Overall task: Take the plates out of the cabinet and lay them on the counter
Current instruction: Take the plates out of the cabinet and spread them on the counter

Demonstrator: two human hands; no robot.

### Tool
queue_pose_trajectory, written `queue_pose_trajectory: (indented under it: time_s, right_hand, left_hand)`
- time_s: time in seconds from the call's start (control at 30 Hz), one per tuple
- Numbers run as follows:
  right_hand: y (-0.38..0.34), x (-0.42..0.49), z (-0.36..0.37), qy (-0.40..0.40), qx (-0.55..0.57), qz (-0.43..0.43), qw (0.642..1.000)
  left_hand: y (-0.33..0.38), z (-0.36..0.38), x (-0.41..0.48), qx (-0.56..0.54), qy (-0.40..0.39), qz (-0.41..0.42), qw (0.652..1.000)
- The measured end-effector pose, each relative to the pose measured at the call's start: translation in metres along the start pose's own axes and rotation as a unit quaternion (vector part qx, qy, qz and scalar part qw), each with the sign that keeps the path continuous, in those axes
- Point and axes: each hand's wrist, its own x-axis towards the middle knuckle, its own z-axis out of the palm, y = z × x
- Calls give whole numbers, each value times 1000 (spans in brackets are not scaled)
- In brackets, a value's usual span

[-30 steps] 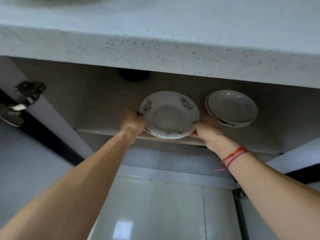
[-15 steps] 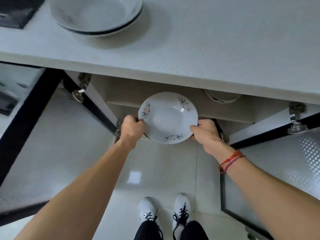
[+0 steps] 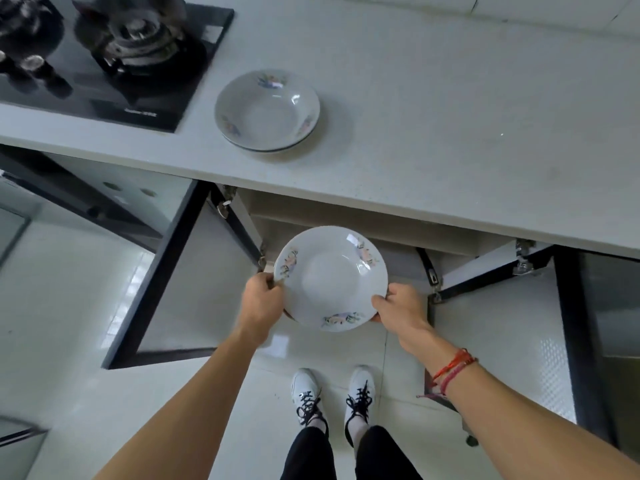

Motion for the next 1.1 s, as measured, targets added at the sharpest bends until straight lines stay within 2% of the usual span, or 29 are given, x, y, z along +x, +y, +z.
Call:
queue_pose_trajectory:
  time_s: [0.23,0.47,0.63,1.1]
  right_hand:
    - [-30,-42,-28,-6,22,-26,999]
    - [-62,-44,-70,6,0,-69,998]
    - [-89,-33,-97,10,29,-76,997]
    - [-149,43,-139,48,36,-105,993]
  left_hand:
    - [40,-20,-43,0,14,31,999]
    - [79,-13,-54,-16,10,70,997]
    - [109,0,-37,-13,-4,94,996]
    - [188,40,43,-32,-37,96,994]
